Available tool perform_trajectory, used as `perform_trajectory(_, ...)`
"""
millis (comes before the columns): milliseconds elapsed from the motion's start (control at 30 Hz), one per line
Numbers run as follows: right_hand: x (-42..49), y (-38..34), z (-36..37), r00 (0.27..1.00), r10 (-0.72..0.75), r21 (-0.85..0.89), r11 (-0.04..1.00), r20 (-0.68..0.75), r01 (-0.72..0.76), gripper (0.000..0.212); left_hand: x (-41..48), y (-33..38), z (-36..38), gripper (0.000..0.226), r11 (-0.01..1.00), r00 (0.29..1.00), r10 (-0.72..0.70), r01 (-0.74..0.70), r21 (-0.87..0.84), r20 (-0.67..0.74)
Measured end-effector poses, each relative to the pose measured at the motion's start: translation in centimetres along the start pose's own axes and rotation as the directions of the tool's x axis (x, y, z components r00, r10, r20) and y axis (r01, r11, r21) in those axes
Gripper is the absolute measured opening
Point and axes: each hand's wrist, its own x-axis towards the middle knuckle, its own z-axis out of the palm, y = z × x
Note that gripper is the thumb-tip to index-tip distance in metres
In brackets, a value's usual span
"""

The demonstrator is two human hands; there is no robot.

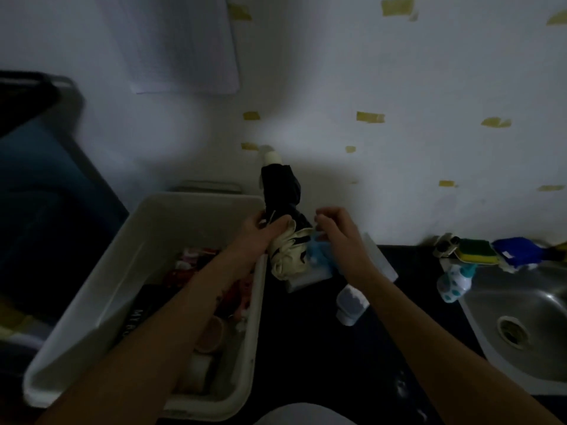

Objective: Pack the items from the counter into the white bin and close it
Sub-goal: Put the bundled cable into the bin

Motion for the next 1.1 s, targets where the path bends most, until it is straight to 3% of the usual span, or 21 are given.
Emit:
perform_trajectory(100,1.6,-1.8,3.4,0.998,-0.006,0.032,0.999,0.055,0.004,0.035,-1.5,0.5,-2.8,0.052,1.0,0.998,0.007,-0.008,0.019,0.054)
perform_trajectory(233,3.0,-3.4,7.9,0.983,0.051,0.016,0.998,0.174,-0.055,0.036,-2.5,0.3,-6.3,0.052,0.999,0.997,0.009,-0.011,0.033,0.077)
perform_trajectory(333,3.5,-3.9,11.0,0.963,0.134,-0.059,0.991,0.233,-0.123,0.057,-3.1,-0.6,-9.1,0.054,0.999,0.996,-0.012,0.009,0.043,0.084)
perform_trajectory(467,3.6,-3.4,15.0,0.954,0.166,-0.265,0.959,0.248,-0.098,0.06,-4.4,-2.3,-12.4,0.054,0.995,0.994,-0.056,0.048,0.082,0.098)
perform_trajectory(567,3.8,-2.1,17.8,0.959,0.204,-0.494,0.866,0.198,-0.082,0.078,-5.5,-3.5,-14.1,0.046,0.98,0.987,-0.068,0.038,0.193,0.148)
perform_trajectory(633,3.7,-1.4,19.1,0.958,0.204,-0.475,0.876,0.2,-0.088,0.084,-6.3,-4.4,-14.8,0.038,0.967,0.978,-0.077,0.026,0.255,0.193)
perform_trajectory(767,2.5,0.2,20.9,0.926,0.241,-0.43,0.897,0.289,-0.1,0.097,-7.2,-6.7,-16.0,0.051,0.945,0.966,-0.13,0.053,0.324,0.223)
perform_trajectory(867,1.6,1.7,21.2,0.907,0.281,-0.537,0.84,0.313,-0.075,0.094,-7.6,-7.8,-16.2,0.052,0.928,0.949,-0.203,0.108,0.357,0.242)
perform_trajectory(1000,0.6,3.3,21.4,0.864,0.408,-0.649,0.749,0.294,-0.133,0.089,-7.7,-9.7,-15.9,0.071,0.891,0.918,-0.299,0.172,0.419,0.26)
perform_trajectory(1100,-0.2,4.3,21.7,0.843,0.453,-0.715,0.688,0.288,-0.126,0.089,-7.8,-11.0,-15.7,0.069,0.86,0.894,-0.358,0.203,0.469,0.27)
